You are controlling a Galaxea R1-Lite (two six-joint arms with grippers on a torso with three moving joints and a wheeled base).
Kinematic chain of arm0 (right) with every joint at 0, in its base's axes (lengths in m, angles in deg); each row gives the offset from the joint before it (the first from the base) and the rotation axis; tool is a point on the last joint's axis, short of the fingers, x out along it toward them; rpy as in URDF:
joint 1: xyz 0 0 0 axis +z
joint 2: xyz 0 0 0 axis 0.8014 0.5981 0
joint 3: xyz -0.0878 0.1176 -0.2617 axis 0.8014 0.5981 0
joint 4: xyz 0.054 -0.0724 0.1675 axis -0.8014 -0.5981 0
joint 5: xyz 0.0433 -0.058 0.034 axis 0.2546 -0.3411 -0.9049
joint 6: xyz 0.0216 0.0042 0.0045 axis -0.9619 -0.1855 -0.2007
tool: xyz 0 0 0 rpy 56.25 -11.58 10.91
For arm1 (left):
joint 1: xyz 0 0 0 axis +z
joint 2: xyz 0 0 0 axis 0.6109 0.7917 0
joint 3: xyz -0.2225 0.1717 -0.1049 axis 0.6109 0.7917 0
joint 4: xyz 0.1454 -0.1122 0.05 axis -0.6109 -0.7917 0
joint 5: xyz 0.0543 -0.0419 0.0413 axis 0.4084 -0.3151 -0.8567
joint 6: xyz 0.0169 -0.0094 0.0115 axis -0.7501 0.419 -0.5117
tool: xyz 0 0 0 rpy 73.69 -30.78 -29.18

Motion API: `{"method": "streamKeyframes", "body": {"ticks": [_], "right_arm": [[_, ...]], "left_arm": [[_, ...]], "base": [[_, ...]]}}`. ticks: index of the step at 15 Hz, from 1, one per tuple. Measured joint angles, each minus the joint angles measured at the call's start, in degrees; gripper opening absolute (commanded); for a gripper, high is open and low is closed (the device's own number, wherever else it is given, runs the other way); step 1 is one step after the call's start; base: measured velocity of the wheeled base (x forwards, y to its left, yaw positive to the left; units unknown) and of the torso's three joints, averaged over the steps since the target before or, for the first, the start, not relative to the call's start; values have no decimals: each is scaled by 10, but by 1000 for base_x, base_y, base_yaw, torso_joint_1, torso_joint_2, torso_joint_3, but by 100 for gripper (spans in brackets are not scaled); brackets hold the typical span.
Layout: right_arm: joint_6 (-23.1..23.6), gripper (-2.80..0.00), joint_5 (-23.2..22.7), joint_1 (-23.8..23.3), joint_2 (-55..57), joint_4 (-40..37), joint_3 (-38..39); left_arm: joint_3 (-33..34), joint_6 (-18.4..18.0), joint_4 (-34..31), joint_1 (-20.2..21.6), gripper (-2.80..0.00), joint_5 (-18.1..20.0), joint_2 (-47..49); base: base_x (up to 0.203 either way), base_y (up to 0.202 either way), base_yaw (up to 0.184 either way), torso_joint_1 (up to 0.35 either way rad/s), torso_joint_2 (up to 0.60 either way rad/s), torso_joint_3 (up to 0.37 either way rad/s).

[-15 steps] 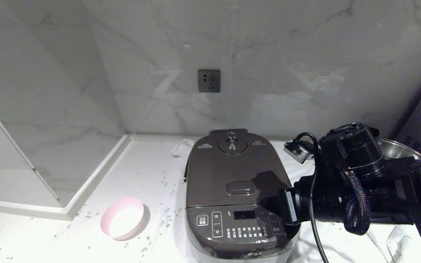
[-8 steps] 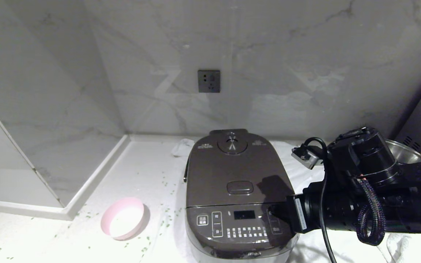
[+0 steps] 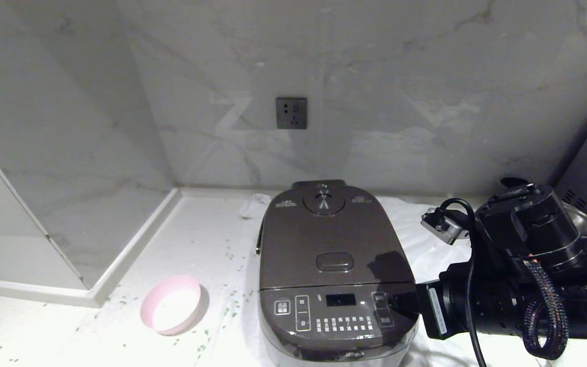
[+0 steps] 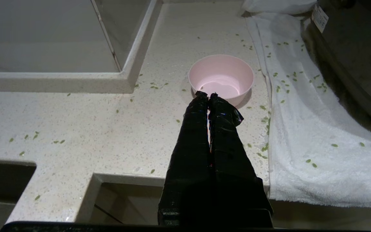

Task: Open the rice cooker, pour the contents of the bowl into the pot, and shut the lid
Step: Press the start button

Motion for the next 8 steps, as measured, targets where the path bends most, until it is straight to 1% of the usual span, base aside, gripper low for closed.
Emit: {"method": "streamKeyframes", "body": {"ticks": [5,8], "right_arm": [[-5,-280,-4,3,0,8,15],[-8,-280,-11,0,2,40,49]], "left_arm": [[0,0,0,1,-280,0,-1],[0,0,0,1,-280,0,-2]], "base": [[0,0,0,0,0,0],[0,0,0,0,0,0]]}}
